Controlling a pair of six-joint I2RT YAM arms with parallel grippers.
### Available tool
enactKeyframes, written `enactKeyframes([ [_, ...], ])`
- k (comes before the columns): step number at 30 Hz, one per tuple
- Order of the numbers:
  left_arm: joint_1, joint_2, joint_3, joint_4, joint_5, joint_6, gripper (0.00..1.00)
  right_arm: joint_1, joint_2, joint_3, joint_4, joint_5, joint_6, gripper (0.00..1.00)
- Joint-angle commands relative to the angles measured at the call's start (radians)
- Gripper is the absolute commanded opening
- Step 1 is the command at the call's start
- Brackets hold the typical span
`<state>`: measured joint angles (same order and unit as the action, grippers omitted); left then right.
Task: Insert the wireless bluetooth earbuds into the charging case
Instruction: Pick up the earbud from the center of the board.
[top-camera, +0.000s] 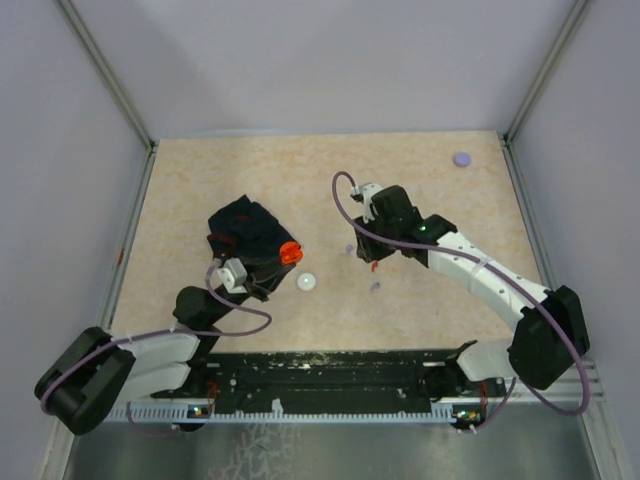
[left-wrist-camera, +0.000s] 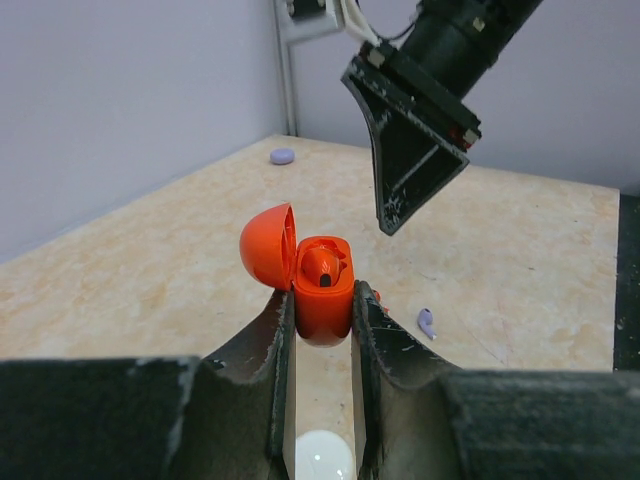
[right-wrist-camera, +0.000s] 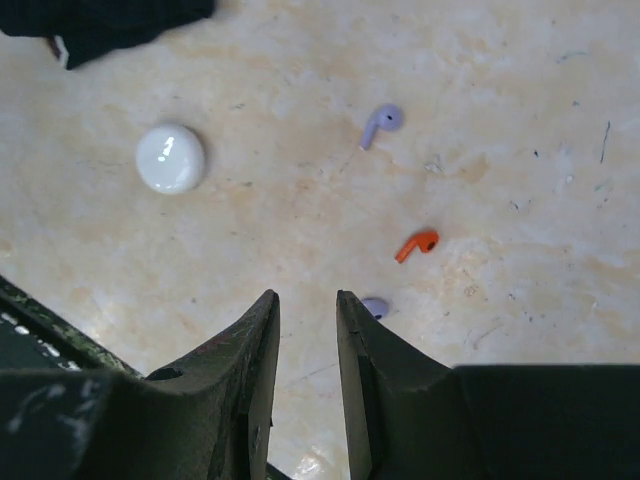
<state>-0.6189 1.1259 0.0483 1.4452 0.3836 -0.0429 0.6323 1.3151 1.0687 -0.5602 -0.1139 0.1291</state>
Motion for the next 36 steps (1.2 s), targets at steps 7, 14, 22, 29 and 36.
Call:
enactKeyframes([
  [7,0.007,-0.229,0.016,-0.397,-0.091,0.051,0.00,-0.074,0.136,-0.057,0.077,0.168,0.072,0.30],
  [14,0.008,-0.258,-0.012,-0.436,-0.119,0.075,0.00,-0.083,0.240,-0.051,0.091,0.244,0.086,0.30],
  [22,0.007,-0.264,-0.015,-0.461,-0.106,0.080,0.00,-0.083,0.299,-0.067,0.107,0.235,0.103,0.32],
  [29,0.008,-0.256,-0.013,-0.461,-0.098,0.081,0.00,-0.083,0.329,-0.065,0.140,0.249,0.113,0.32],
  [36,0.006,-0.247,-0.010,-0.459,-0.090,0.079,0.00,-0.083,0.391,-0.058,0.160,0.262,0.125,0.32],
])
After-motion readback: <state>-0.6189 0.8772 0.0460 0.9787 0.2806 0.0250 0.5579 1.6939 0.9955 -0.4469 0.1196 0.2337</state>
